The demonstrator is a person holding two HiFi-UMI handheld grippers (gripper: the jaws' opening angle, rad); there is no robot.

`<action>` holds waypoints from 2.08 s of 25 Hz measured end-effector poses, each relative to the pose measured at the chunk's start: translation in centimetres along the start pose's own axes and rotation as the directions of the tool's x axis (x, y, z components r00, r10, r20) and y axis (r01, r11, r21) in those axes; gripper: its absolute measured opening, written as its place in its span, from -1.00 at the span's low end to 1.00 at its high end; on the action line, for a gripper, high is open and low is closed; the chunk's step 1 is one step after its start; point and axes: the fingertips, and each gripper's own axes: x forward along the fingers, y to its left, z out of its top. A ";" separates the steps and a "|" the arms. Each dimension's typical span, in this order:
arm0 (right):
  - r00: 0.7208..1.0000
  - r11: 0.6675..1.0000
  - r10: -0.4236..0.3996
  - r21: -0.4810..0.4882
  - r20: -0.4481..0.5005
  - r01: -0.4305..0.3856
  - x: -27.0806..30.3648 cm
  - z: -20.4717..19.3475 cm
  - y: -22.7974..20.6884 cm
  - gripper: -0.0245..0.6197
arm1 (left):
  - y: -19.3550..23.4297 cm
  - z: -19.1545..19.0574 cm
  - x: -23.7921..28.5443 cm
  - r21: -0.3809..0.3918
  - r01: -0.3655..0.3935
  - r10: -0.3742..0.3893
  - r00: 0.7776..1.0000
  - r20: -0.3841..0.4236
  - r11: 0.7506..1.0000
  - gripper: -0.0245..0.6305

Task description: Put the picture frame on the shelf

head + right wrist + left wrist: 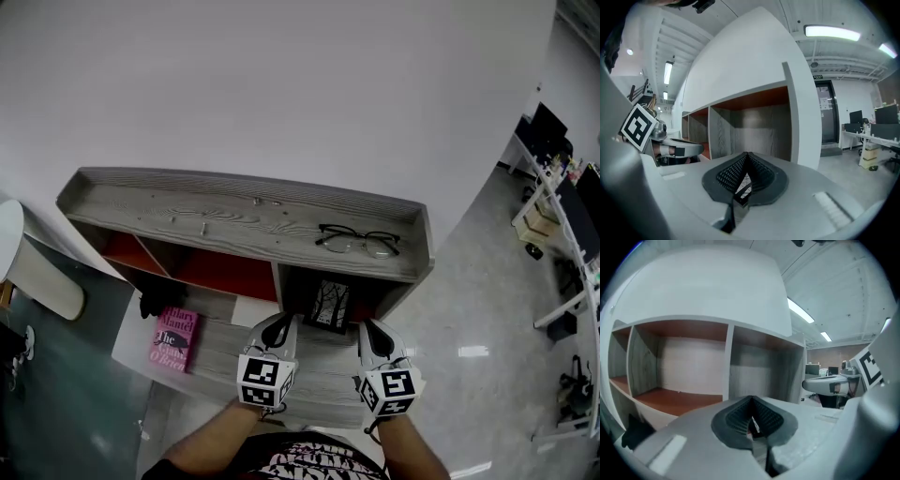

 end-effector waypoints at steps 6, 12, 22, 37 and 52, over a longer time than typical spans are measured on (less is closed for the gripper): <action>0.998 0.999 0.045 -0.003 0.040 -0.045 -3.1 1.8 0.8 -0.84 | 1.2 1.5 -5.3 0.020 -0.073 0.072 0.997 0.041 0.997 -0.92; 0.995 0.998 0.059 -0.021 0.083 -0.058 -6.2 3.6 2.0 -0.84 | 2.7 3.6 -10.7 0.091 -0.156 0.148 0.985 0.089 0.984 -0.92; 0.995 1.000 0.016 -0.018 0.098 -0.015 -9.7 4.8 6.4 -0.84 | 5.5 4.8 -15.8 0.081 -0.137 0.125 0.983 0.136 0.987 -0.92; 0.989 0.995 -0.095 -0.017 0.109 0.097 -15.6 3.7 18.6 -0.84 | 11.9 2.7 -28.2 0.096 -0.072 0.058 0.988 0.142 0.993 -0.92; 0.989 0.994 -0.086 -0.049 0.116 0.093 -16.4 4.9 22.3 -0.84 | 11.6 2.3 -29.7 0.093 -0.015 0.003 0.991 0.133 0.996 -0.92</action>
